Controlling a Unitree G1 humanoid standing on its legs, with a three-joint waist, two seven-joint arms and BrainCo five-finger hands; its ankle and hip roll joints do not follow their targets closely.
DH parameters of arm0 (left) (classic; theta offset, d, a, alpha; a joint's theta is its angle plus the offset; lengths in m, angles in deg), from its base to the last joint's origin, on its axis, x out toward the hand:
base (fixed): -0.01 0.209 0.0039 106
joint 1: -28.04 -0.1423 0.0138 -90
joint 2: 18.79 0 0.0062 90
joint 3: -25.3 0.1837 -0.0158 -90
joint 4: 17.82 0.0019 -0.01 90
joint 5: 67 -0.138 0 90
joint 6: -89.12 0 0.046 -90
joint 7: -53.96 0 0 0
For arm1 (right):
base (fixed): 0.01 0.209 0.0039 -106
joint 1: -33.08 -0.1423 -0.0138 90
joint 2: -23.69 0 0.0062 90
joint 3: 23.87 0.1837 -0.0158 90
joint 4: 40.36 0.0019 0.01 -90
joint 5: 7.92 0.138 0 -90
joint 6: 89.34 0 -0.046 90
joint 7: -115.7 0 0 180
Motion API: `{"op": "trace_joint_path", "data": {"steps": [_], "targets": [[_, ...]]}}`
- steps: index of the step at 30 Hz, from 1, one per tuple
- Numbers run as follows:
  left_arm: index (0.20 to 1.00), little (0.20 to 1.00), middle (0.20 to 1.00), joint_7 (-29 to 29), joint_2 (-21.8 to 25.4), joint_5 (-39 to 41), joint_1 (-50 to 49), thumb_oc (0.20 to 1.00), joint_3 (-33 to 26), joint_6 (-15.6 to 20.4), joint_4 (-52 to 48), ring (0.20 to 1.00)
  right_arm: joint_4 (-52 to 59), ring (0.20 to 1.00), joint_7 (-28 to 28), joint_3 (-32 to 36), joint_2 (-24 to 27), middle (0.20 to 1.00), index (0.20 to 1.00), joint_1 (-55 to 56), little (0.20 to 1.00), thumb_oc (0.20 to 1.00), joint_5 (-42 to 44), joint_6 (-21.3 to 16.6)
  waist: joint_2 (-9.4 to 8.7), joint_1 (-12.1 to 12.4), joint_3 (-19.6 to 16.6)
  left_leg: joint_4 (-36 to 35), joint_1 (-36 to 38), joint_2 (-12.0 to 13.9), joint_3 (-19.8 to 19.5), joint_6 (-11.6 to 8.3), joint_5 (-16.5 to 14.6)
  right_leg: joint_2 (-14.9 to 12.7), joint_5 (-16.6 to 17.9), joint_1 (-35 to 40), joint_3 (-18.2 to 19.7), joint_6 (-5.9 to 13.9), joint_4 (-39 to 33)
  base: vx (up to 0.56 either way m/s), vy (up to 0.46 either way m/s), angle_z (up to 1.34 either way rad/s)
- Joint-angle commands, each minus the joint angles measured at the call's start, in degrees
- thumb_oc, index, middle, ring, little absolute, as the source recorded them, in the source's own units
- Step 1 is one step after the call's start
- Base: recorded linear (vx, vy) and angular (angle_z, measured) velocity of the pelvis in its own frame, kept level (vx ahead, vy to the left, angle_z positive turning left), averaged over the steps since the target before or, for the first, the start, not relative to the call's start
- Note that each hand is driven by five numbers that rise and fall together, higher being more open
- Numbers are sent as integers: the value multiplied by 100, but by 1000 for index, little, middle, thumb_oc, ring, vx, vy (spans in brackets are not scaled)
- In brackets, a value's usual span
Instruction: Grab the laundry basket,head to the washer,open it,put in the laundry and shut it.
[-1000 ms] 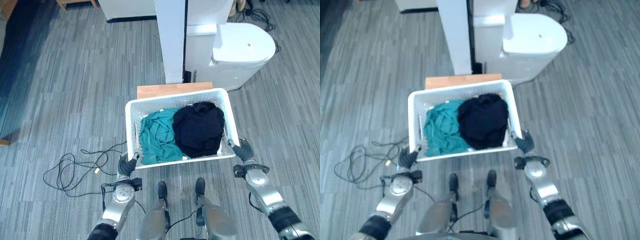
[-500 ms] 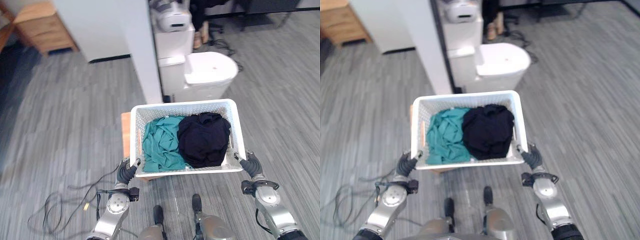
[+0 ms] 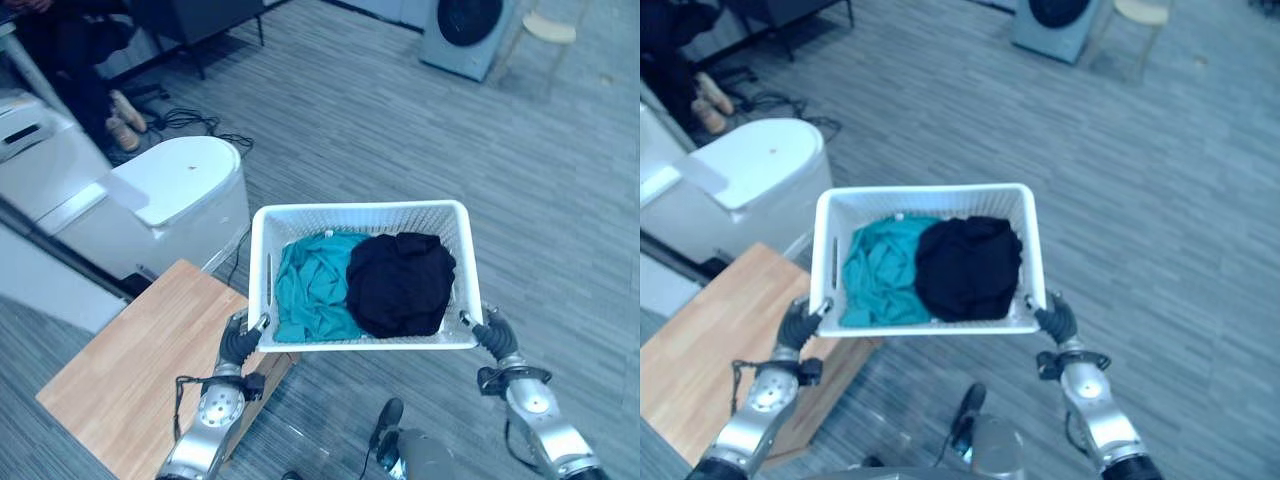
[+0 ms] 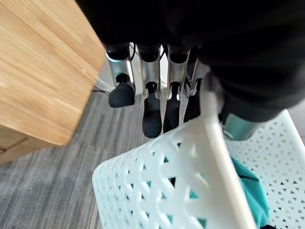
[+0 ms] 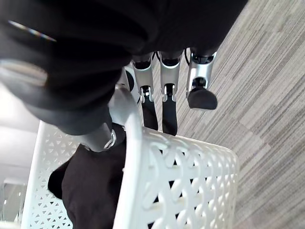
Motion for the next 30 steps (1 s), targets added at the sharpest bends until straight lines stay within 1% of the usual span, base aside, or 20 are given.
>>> {"op": "trace_joint_path", "data": {"steps": [1,2,3,4,5,6,8,9,13,14,15,16,17,19,20,21,24,26,27,30], "targets": [[200,200,200,-523,-185,68,726,200,473,722,-739,200,865,200,-692,-452,-239,200,200,-581,200,200,266,-859,-161,-61,-233,1733,-191,64,-390,139,-231,251,-380,363,1095,568,-678,238,-331,-59],[200,200,200,-484,-223,122,704,200,491,733,-729,200,858,200,-691,-479,-185,200,200,-621,200,200,343,-891,-123,-27,-201,2010,-313,114,-645,51,12,415,-460,475,1216,475,-748,276,-239,-60],[200,200,200,-479,-258,172,635,200,537,712,-701,200,870,200,-691,-492,-147,200,200,-622,200,200,401,-848,-127,20,-200,2131,-531,4,-1113,96,48,541,-535,613,1408,428,-817,202,-155,-67],[200,200,200,-479,-258,172,633,200,541,713,-700,200,878,200,-691,-489,-144,200,200,-614,200,200,403,-843,-125,19,-205,2145,-540,6,-1117,101,38,541,-538,613,1406,429,-820,170,-86,-139],[200,200,200,-483,-276,179,550,200,553,687,-715,200,882,200,-720,-514,-129,200,200,-600,200,200,417,-813,-203,89,-195,2079,-774,-297,-1385,298,-95,508,-480,640,1554,403,-857,191,-33,-140],[200,200,200,-492,-306,188,431,200,526,677,-722,200,842,200,-736,-518,-128,200,200,-580,200,200,405,-797,-249,201,-184,1795,-1032,-574,-1796,412,-347,522,-509,787,1844,479,-863,257,-32,-129],[200,200,200,-493,-315,171,378,200,520,673,-726,200,827,200,-741,-516,-115,200,200,-560,200,200,380,-796,-274,262,-145,1666,-1130,-666,-1885,440,-429,526,-531,861,2005,506,-872,179,-9,-60],[200,200,200,-486,-321,152,350,200,516,673,-720,200,802,200,-733,-505,-104,200,200,-562,200,200,365,-792,-304,326,-102,1628,-1373,-804,-2033,468,-456,515,-531,937,2142,511,-881,128,-27,-94],[200,200,200,-431,-367,118,309,200,405,656,-679,200,713,200,-680,-469,-187,200,200,-568,200,200,413,-782,-247,566,55,1235,-2097,-1154,-2437,422,102,702,-548,1195,2603,482,-964,150,-31,-94],[200,200,200,-431,-368,117,309,200,408,657,-678,200,714,200,-680,-467,-185,200,200,-565,200,200,413,-781,-252,574,56,1214,-2081,-1160,-2428,423,110,696,-547,1202,2611,483,-970,159,20,-53],[200,200,200,-424,-393,103,294,200,371,641,-668,200,681,200,-646,-406,-202,200,200,-511,200,200,424,-775,-175,630,107,949,-2200,-1191,-2393,390,403,800,-611,1324,2760,445,-981,168,41,-45],[200,200,200,-422,-401,83,271,200,342,629,-675,200,663,200,-631,-372,-216,200,200,-487,200,200,440,-781,-145,667,130,852,-2262,-1209,-2355,368,529,841,-652,1402,2845,428,-979,389,199,-65],[200,200,200,-472,-382,49,83,200,230,622,-693,200,631,200,-713,-335,-256,200,200,-437,200,200,426,-755,-58,697,48,465,-1870,-1262,-2440,500,390,904,-863,1604,3095,490,-919,280,177,-79],[200,200,200,-482,-369,57,73,200,239,624,-684,200,638,200,-730,-319,-282,200,200,-422,200,200,437,-762,-66,691,14,521,-1844,-1260,-2442,523,375,866,-896,1615,3149,509,-831,275,170,-113],[200,200,200,-495,-296,29,16,200,202,601,-732,200,693,200,-818,-315,-318,200,200,-412,200,200,464,-738,-93,700,-28,582,-1697,-1273,-2409,641,216,827,-1018,1616,3316,559,-526,251,140,-86],[200,200,200,-495,-296,29,18,200,201,600,-733,200,695,200,-819,-313,-318,200,200,-413,200,200,464,-737,-87,719,-46,565,-1716,-1259,-2392,637,240,838,-997,1583,3336,553,-525,254,140,-34],[200,200,200,-509,-206,-3,26,200,150,560,-766,200,723,200,-897,-316,-370,200,200,-449,200,200,469,-726,-113,722,-81,550,-1489,-1258,-2259,827,29,796,-1086,1399,3468,711,125,173,78,-46],[200,200,200,-495,-144,-4,38,200,85,550,-788,200,730,200,-934,-342,-428,200,200,-495,200,200,448,-723,-125,742,-63,497,-1350,-1240,-2107,893,-83,727,-935,1063,3341,929,519,152,20,-48],[200,200,200,-476,-120,18,38,200,32,564,-825,200,740,200,-959,-381,-453,200,200,-562,200,200,432,-691,-125,714,-25,378,-1171,-1211,-1951,895,-158,635,-775,711,3148,987,459,125,0,-31],[200,200,200,-464,-116,71,33,200,-11,586,-855,200,770,200,-960,-416,-438,200,200,-635,200,200,449,-679,-109,684,22,272,-1017,-1174,-1830,883,-245,565,-543,386,2921,956,157,118,-45,-52]]}}
